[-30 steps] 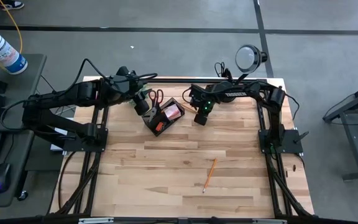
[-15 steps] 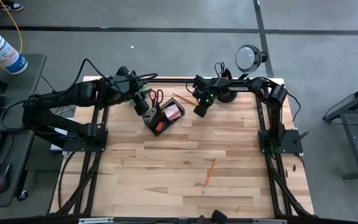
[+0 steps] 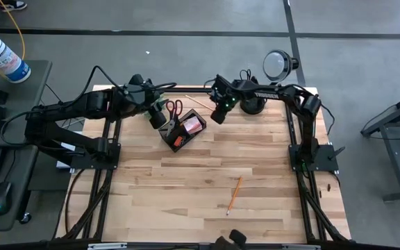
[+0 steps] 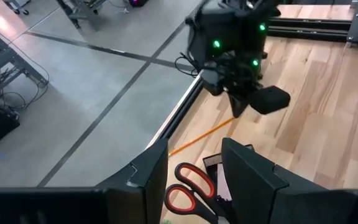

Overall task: Pick and place office supplies into organizer
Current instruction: Put the top orange pencil into the black desk organizer

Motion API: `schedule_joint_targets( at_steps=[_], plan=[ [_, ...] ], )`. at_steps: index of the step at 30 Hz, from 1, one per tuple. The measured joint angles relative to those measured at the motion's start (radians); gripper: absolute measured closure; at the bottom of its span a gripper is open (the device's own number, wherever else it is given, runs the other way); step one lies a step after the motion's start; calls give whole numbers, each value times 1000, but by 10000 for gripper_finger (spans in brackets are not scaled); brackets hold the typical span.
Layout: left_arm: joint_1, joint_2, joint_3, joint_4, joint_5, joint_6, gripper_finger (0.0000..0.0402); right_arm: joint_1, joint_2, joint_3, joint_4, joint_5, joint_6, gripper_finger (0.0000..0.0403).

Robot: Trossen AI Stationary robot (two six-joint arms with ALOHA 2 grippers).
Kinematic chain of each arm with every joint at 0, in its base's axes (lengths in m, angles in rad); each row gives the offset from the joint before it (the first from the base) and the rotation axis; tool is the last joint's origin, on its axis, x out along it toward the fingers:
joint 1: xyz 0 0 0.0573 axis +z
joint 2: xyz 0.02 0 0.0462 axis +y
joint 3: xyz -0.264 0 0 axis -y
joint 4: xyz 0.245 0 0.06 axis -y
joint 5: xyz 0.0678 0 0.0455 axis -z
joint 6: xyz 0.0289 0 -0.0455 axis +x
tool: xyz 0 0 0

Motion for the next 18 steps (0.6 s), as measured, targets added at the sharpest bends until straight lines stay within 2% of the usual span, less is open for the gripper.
schedule_joint_targets(
  at_steps=[8,18],
  plan=[
    [0,0,0,-4,0,0,263,0,0,184,-58,2,-26,402],
    [0,0,-1,53,0,0,263,0,0,496,-75,1,-26,403]
  ],
)
